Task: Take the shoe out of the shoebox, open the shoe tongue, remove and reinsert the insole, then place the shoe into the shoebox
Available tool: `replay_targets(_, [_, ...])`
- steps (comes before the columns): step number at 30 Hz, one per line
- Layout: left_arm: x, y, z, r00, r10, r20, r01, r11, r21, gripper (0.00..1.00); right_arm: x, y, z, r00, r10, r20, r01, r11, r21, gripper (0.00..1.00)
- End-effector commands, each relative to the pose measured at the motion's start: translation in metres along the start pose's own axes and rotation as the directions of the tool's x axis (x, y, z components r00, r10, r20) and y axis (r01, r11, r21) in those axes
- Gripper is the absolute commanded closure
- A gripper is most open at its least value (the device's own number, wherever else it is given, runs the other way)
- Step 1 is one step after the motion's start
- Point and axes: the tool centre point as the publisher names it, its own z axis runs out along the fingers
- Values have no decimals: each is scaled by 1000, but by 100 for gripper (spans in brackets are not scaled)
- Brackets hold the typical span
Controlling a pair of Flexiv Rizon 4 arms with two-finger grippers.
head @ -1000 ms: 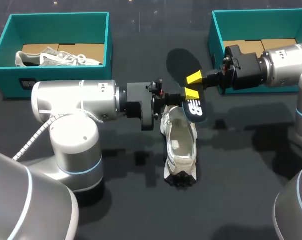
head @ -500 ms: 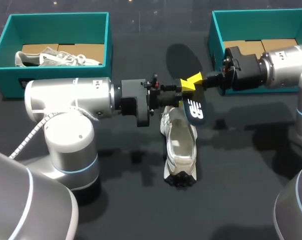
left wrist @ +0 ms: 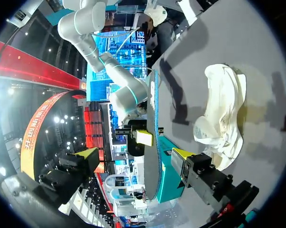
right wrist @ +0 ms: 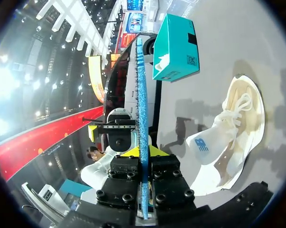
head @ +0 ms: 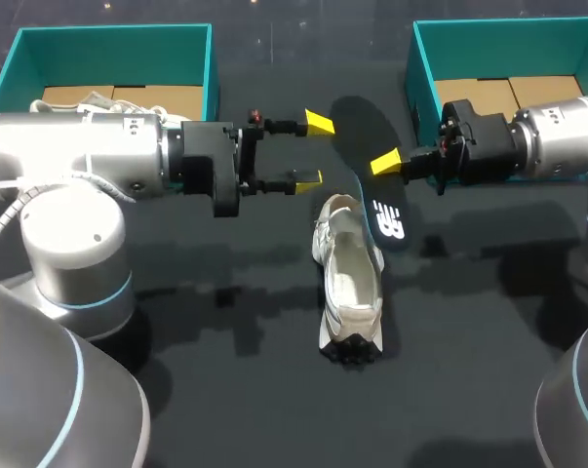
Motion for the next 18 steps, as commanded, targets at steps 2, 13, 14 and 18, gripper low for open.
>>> replay_targets(2, [0,-1,-2,1000,1,1,-1,1000,-1,0,-1,0,1,1000,0,1,0,1000,1,100])
replay_targets(13, [-6,38,-6,936,129,-328,-124,992,35,0,-8,-6,3,1000,-2,-24,2,1000,-7,100])
replay_targets(14, [-5,43,-7,900,166,-402,-166,985,36,0,-9,-7,4,1000,-1,-26,1,1000,-10,100])
replay_targets(18, [-5,43,-7,900,166,-402,-166,985,36,0,-12,-13,6,999,6,-38,-7,1000,-24,100])
